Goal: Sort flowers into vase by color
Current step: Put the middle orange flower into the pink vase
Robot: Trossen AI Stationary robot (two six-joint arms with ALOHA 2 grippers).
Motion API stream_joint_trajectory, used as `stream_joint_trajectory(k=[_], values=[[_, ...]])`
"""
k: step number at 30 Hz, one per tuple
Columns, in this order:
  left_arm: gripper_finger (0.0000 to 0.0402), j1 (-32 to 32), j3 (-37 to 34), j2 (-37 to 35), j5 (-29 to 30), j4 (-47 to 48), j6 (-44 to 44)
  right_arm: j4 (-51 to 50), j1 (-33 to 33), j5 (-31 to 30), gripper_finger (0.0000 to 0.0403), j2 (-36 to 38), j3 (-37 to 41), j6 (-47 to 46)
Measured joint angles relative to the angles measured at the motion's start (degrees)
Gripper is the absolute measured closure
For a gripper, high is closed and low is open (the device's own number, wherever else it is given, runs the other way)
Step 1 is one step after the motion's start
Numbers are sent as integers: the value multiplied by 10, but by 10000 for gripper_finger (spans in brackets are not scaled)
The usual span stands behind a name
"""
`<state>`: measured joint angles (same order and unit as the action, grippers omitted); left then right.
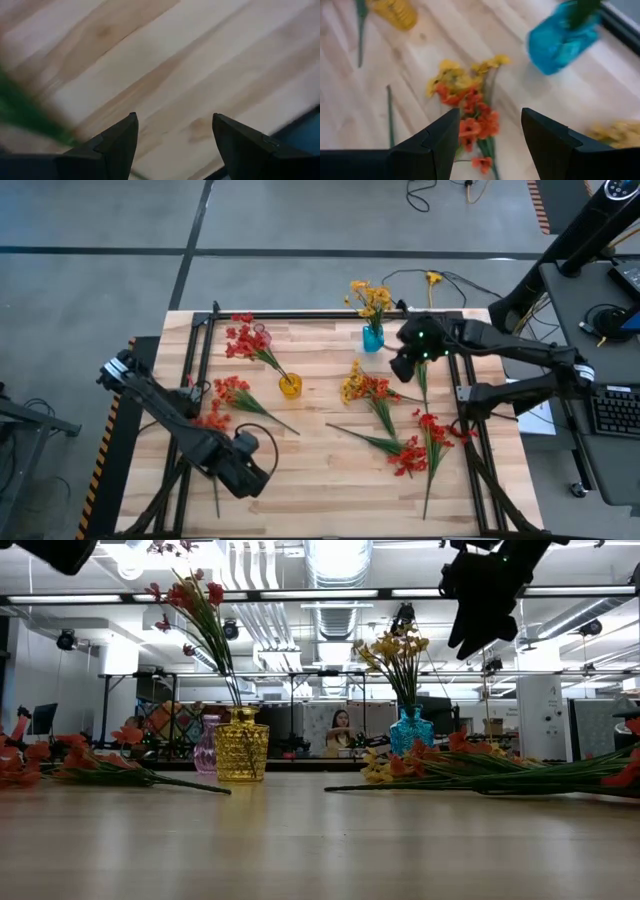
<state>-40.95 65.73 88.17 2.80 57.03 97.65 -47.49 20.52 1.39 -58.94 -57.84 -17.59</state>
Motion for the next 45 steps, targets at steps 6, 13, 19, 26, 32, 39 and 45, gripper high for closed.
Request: stream_joint_trajectory(k=[6, 13, 19, 26, 32, 39, 45], values=[[164, 0, 40, 40, -8, 71, 25, 53, -60, 0, 197, 0, 50, -22], [164, -17, 35, 52, 26, 57, 20, 108, -106, -1, 197, -1, 103, -59], [164, -51, 16, 53, 26, 35, 62, 110, -135, -1, 197, -1, 129, -93], [164, -74, 17, 52, -22, 35, 162, 110, -157, -1, 197, -2, 131, -95], [164, -84, -8, 52, -36, 51, 284, 110, -166, -31, 197, -2, 131, -94], [164, -83, -44, 53, -37, 49, 342, 121, -166, -31, 197, -2, 131, -85], [165, -83, -85, 53, -67, 49, 378, 134, -165, -31, 197, -2, 131, -77]])
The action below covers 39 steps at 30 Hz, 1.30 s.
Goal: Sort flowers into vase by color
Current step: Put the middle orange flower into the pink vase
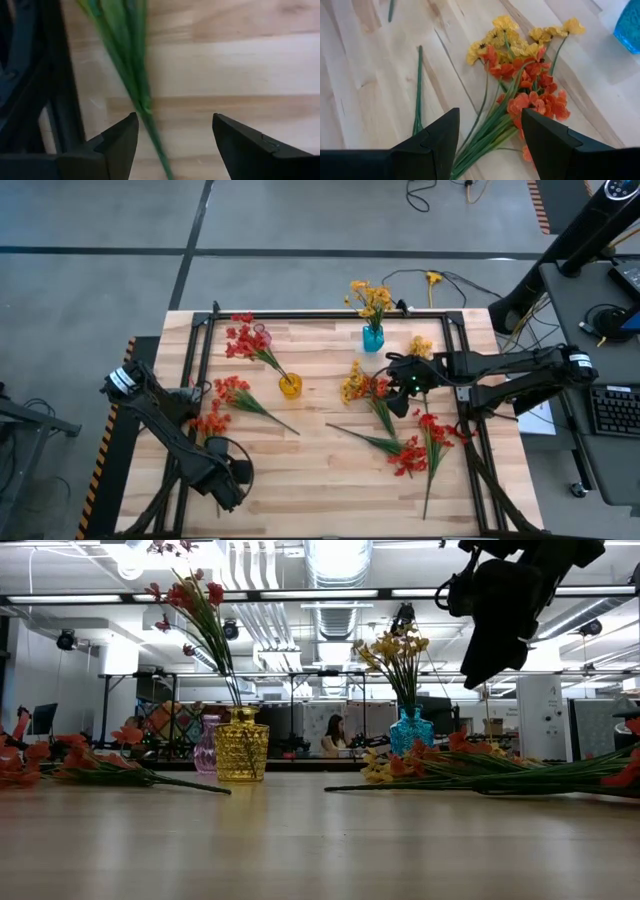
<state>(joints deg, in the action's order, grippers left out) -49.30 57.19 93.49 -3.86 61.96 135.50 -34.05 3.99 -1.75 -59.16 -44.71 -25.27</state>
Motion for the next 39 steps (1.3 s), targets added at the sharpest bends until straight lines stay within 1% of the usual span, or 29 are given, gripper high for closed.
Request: stream_joint_trajectory(k=[6, 17, 21, 24, 28, 29, 35, 37, 39], values=[[187, 0, -30, 0, -1, -3, 11, 13, 0, 0, 197, 0, 0, 14], [277, 0, -96, 0, -4, -50, 34, 20, 0, 0, 197, 0, 0, 27], [305, 0, -101, 0, -3, -57, 34, 32, 0, 0, 197, 0, 0, 30], [335, 0, -97, 0, -2, -57, 32, 34, 0, 0, 197, 0, 0, 30], [386, 0, -86, 0, -2, -54, 21, 34, 0, 0, 197, 0, 0, 30], [392, -1, -83, 0, -1, -53, 18, 34, 0, 0, 197, 0, 0, 30], [393, -20, -50, 0, 9, -27, 15, 34, 0, 0, 197, 0, 0, 33], [396, -30, -22, 0, 11, -6, 15, 33, 0, 0, 197, 0, 0, 33], [397, -42, 14, 0, 31, 17, 14, 33, 0, 0, 197, 0, 0, 34]])
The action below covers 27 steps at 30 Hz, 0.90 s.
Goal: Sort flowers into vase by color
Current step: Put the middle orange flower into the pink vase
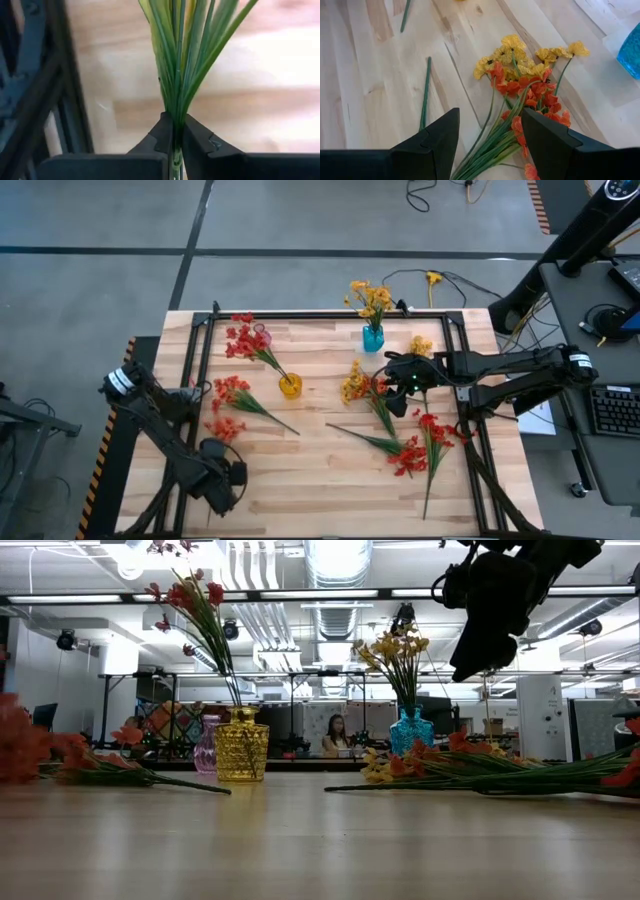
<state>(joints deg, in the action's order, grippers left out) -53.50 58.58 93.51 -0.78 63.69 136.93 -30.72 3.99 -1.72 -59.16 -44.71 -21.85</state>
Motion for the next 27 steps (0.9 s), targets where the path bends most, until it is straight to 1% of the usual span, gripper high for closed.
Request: stream_joint_trajectory(k=[2, 3, 7, 9, 11, 14, 17, 20, 22, 25, 27], values=[[398, -16, 40, 0, 52, 14, -14, 0, 0, 0, 197, 0, 0, 3], [398, -27, 61, 0, 96, 16, -29, 0, 0, 1, 197, 0, 0, 7], [399, -67, 141, 4, 331, 10, -119, 3, -14, 2, 197, 0, 0, 22], [399, -74, 172, 11, 431, 9, -180, 17, -30, 2, 197, 0, 0, 28], [399, -70, 198, 20, 504, 8, -254, 47, -50, 2, 197, 0, 0, 37], [400, -53, 220, 37, 575, -22, -388, 118, -86, 3, 197, -5, 0, 56], [400, -29, 226, 46, 616, -92, -536, 207, -122, 4, 197, -17, 0, 89], [400, -1, 225, 45, 622, -197, -693, 282, -153, 6, 197, -35, 0, 127], [400, 18, 222, 45, 600, -288, -823, 315, -167, 7, 197, -42, 0, 151], [400, 41, 213, 45, 533, -447, -1036, 333, -181, 6, 197, -49, -5, 180], [400, 53, 203, 44, 484, -541, -1158, 337, -187, 6, 197, -49, -7, 197]])
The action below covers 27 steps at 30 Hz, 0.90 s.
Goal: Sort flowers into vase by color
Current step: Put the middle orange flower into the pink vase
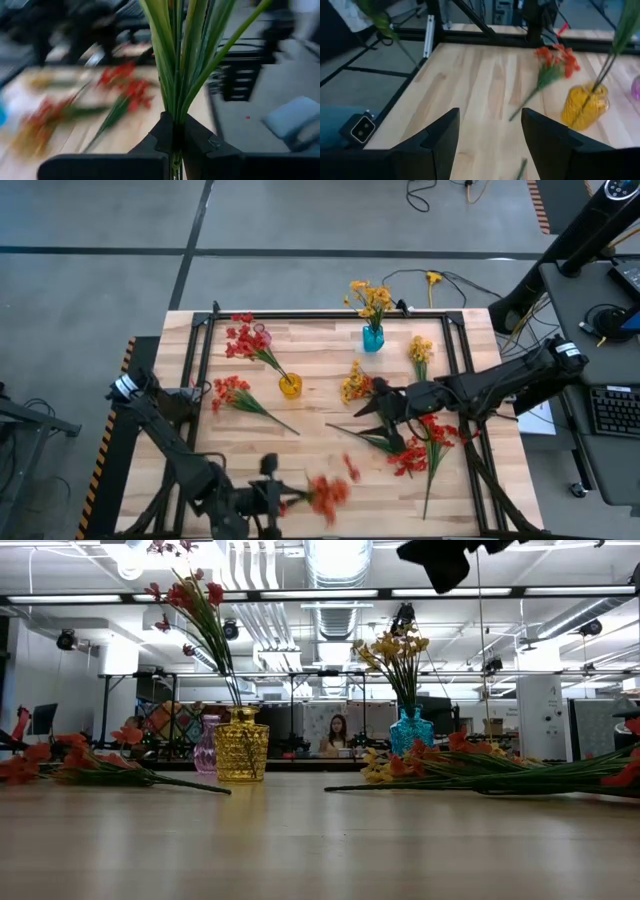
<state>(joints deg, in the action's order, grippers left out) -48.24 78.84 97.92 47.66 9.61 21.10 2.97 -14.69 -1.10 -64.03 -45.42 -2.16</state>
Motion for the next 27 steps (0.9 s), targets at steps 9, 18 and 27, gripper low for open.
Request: stream_joint_trajectory(k=[9, 18, 27], values=[[400, 53, -27, -3, 0, -70, -130, 124, -45, 37, 197, -17, 3, 76], [400, 71, -51, -24, 83, -70, -125, 305, -66, 57, 197, -97, 4, 108], [400, 76, -53, -26, 99, -65, -127, 361, -64, 15, 192, -176, -47, 110]])
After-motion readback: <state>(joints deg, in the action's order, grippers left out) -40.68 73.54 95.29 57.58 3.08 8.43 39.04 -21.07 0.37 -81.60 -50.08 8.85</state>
